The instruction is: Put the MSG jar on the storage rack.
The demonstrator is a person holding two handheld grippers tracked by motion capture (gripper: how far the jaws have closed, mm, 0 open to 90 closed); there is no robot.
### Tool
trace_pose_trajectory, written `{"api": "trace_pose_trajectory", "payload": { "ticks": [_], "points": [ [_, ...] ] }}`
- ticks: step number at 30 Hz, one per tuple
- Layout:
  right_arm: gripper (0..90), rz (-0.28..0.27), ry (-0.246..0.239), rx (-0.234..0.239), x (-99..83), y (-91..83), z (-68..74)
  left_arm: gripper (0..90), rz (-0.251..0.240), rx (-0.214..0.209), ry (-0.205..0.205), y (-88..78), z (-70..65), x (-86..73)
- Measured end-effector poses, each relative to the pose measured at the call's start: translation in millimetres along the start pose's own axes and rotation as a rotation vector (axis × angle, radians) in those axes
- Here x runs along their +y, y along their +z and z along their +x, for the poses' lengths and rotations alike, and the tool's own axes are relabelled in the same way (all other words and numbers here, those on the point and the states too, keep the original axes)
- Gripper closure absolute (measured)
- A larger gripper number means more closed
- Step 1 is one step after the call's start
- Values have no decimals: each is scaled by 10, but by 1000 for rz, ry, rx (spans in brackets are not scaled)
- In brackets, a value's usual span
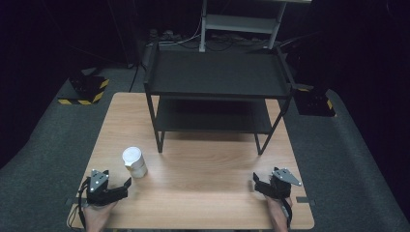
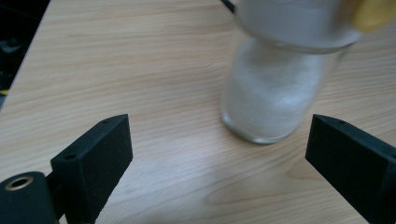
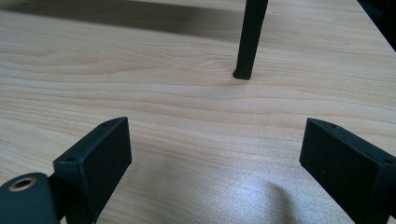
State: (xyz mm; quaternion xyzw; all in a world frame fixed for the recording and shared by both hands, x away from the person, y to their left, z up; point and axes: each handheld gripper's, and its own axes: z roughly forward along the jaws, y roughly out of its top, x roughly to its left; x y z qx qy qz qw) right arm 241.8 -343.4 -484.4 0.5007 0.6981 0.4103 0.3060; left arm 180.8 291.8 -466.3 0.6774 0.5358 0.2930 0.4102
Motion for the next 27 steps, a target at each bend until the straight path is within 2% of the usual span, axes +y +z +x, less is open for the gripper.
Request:
{"api": "trace_pose_trajectory", "payload": {
  "ticks": [2, 5, 8, 11, 16, 20, 27],
  "points": [
    [80, -3, 1, 1, -5, -2, -4, 76, 2, -25, 8, 65, -46, 35],
    [81, -8, 0, 3, -13, -5, -11, 81, -7, -40, 24, 107, -102, 45],
    [81, -11, 1, 4, -18, -7, -16, 85, -36, -43, 23, 152, -174, 48],
    [82, -13, 4, 6, -21, -9, -18, 85, -44, -44, 16, 184, -198, 64],
    [82, -16, 7, 10, -27, -12, -26, 100, -57, -26, 1, 298, -268, 121],
    [82, -20, 11, 12, -31, -15, -33, 137, -46, -7, 18, 370, -321, 150],
    [82, -23, 15, 15, -37, -18, -39, 193, -64, 21, 14, 431, -359, 125]
  ]
}}
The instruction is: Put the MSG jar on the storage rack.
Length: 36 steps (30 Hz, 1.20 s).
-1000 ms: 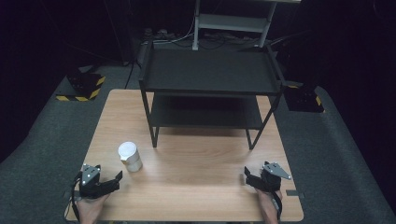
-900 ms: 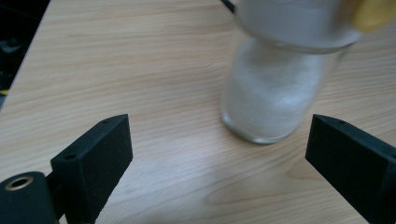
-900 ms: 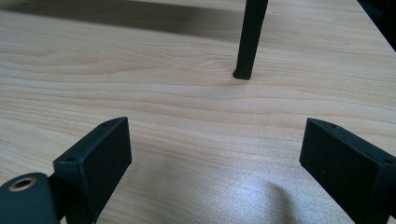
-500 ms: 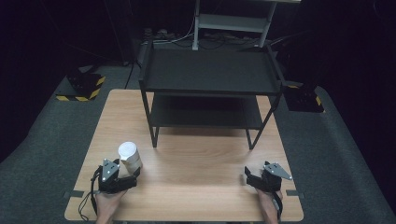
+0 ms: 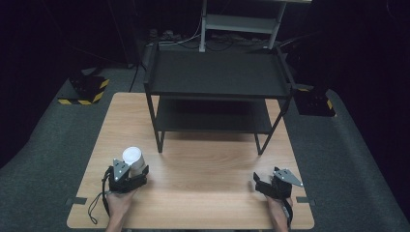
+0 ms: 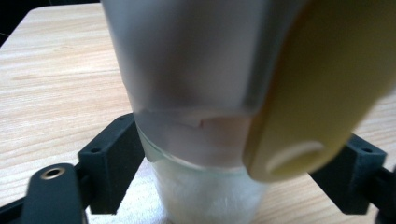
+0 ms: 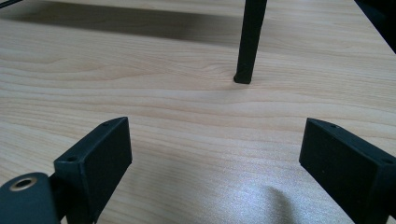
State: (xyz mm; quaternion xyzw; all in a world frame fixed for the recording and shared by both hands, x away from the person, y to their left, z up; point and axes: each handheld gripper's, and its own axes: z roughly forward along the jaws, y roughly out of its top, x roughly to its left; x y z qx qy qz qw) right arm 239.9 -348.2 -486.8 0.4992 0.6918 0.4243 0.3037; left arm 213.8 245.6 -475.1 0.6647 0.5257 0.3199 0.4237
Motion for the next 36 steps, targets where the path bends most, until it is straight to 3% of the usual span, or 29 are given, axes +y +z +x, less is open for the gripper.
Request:
{"api": "trace_pose_trajectory", "payload": {
  "ticks": [9, 19, 27, 32, 33, 34, 35, 36],
  "points": [
    [84, -3, 5, -1, -5, -3, -5, 300, -34, 4, 12, 6, 16, -75],
    [84, -1, 5, -3, -2, -1, -3, 305, -60, 14, 13, 7, -10, -140],
    [85, -2, 8, -4, -4, -1, -3, 309, -74, 35, 47, -7, -111, -150],
    [86, 0, 7, -3, -1, 1, 0, 309, -62, -5, 77, -62, -138, -42],
    [87, 0, 6, -4, 0, 2, 2, 309, -50, -29, 104, -95, -182, 65],
    [87, 0, 6, -4, 0, 2, 2, 309, -50, -29, 104, -95, -182, 65],
    [86, 2, 4, -6, 2, 4, 6, 309, -30, -41, 125, -118, -250, 203],
    [86, 2, 4, -6, 2, 4, 6, 309, -30, -41, 125, -118, -250, 203]
  ]
}}
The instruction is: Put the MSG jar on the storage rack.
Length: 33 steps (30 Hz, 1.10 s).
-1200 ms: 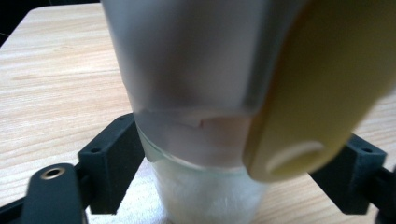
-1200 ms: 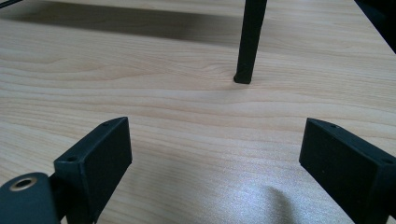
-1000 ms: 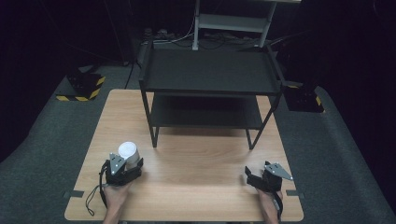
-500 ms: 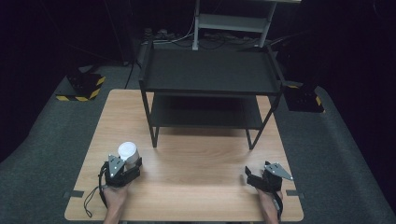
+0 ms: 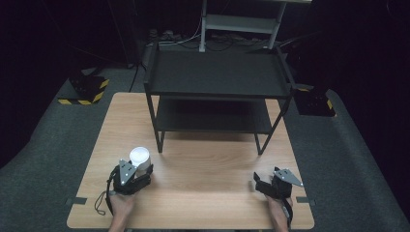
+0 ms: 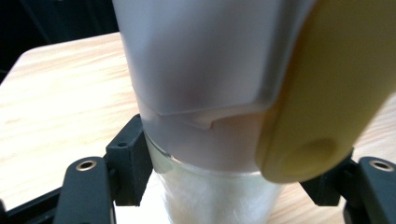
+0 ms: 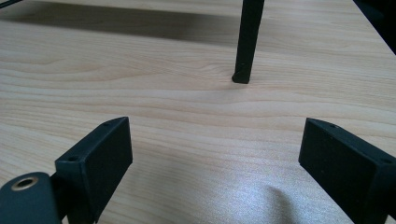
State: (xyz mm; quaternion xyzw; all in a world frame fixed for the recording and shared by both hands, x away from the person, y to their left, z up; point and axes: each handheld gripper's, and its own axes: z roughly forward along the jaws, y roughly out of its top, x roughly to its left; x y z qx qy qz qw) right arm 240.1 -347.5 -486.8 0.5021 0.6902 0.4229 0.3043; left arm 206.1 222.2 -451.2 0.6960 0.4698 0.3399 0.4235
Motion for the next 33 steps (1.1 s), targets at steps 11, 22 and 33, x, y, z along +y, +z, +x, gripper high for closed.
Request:
{"api": "trace_pose_trajectory", "payload": {
  "ticks": [11, 22, 33],
  "points": [
    [87, 0, -2, -2, 0, 2, 6, 309, -14, -203, 0, 22, -139, 785],
    [88, 1, -3, -8, 2, 3, 18, 309, -67, -251, 30, 262, -282, 1355],
    [88, -11, 9, -9, -13, -5, 10, 309, -64, -204, 32, 530, -400, 1687]
  ]
}}
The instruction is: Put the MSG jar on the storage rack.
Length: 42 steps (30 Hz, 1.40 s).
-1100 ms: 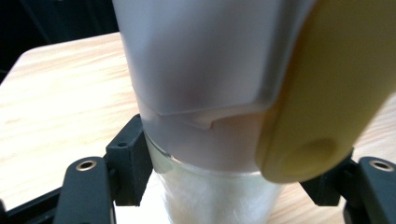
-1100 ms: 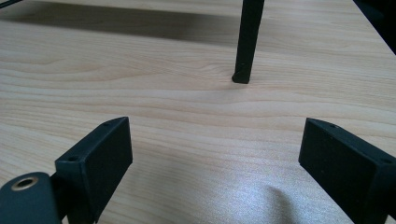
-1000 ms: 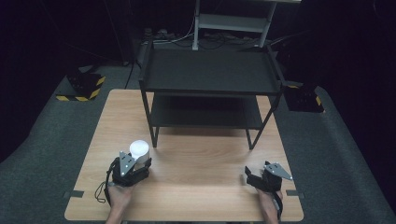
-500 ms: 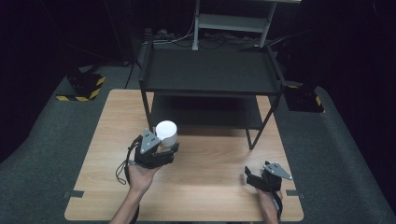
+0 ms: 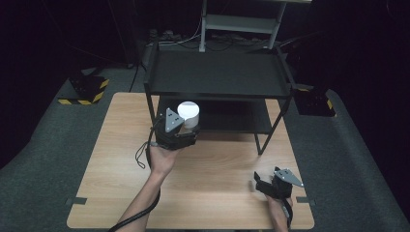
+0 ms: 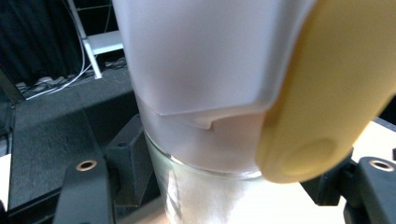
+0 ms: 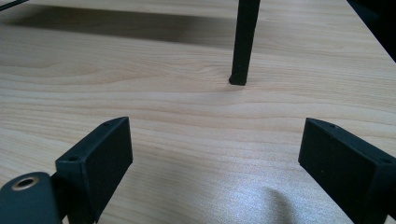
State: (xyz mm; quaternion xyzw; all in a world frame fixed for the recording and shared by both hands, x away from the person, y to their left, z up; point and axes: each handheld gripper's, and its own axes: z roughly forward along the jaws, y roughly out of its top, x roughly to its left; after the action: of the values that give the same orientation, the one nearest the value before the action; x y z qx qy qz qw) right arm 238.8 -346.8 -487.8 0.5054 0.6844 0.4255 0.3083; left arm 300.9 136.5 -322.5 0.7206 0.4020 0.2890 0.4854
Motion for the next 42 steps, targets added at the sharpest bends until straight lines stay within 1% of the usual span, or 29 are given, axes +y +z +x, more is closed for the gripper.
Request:
{"api": "trace_pose_trajectory", "payload": {
  "ticks": [2, 3, 4, 5, 6, 7, 8, 9, 10, 11, 12, 17, 18, 19, 20, 21, 22, 24, 27, 31, 33, 34, 35, 39, 42],
  "points": [
    [88, -2, -3, 1, -2, 0, 0, 309, -7, 13, -14, 54, -2, 18],
    [88, -2, -3, 1, -2, 0, 0, 309, -7, 13, -14, 54, -2, 18],
    [88, -3, -3, 3, -3, -1, -1, 308, -9, 24, -16, 104, -8, 40],
    [88, -3, -3, 3, -3, -1, -1, 309, -9, 24, -16, 104, -8, 40],
    [88, -4, -3, 5, -4, -1, -2, 309, -9, 38, -13, 160, -29, 59],
    [88, -4, -3, 5, -4, -1, -2, 309, -9, 38, -13, 160, -29, 59],
    [88, -5, -3, 6, -5, -1, -3, 308, -8, 51, -8, 216, -43, 75],
    [88, -5, -3, 6, -5, -1, -3, 308, -8, 51, -8, 216, -43, 75],
    [88, -5, -4, 9, -5, -1, -3, 308, -12, 54, -28, 271, -33, 80],
    [88, -5, -4, 9, -5, -1, -3, 309, -12, 54, -28, 271, -33, 80],
    [88, -5, -5, 10, -5, -2, -3, 308, -13, 58, -40, 315, -26, 91],
    [88, -4, -5, 10, -3, 1, -4, 308, -19, 71, -50, 397, -22, 107],
    [88, -6, -2, 11, -6, -2, -4, 308, -22, 69, -67, 433, -17, 110],
    [88, -7, -1, 11, -7, -2, -4, 308, -19, 69, -67, 447, -20, 114],
    [88, -8, -2, 11, -8, -3, -6, 308, -21, 79, -55, 470, -42, 107],
    [88, -8, -2, 11, -8, -3, -6, 308, -21, 79, -55, 470, -42, 107],
    [88, -9, 0, 12, -9, -5, -7, 308, -22, 90, -44, 490, -59, 98],
    [88, -11, 0, 12, -11, -5, -8, 308, -23, 93, -38, 496, -67, 86],
    [88, -11, 0, 13, -10, -5, -7, 307, -17, 95, -36, 502, -75, 85],
    [87, -11, 0, 13, -11, -7, -7, 307, -26, 94, -44, 515, -69, 65],
    [88, -11, 0, 13, -11, -7, -6, 307, -28, 90, -62, 518, -52, 59],
    [88, -11, 0, 13, -11, -7, -5, 307, -32, 81, -75, 523, -35, 48],
    [88, -11, -1, 14, -11, -6, -5, 307, -34, 85, -66, 525, -44, 44],
    [87, -11, -2, 14, -10, -7, -5, 305, -35, 83, -70, 528, -34, 40],
    [88, -11, -2, 14, -11, -7, -5, 303, -37, 76, -65, 525, -20, 30]
  ]
}}
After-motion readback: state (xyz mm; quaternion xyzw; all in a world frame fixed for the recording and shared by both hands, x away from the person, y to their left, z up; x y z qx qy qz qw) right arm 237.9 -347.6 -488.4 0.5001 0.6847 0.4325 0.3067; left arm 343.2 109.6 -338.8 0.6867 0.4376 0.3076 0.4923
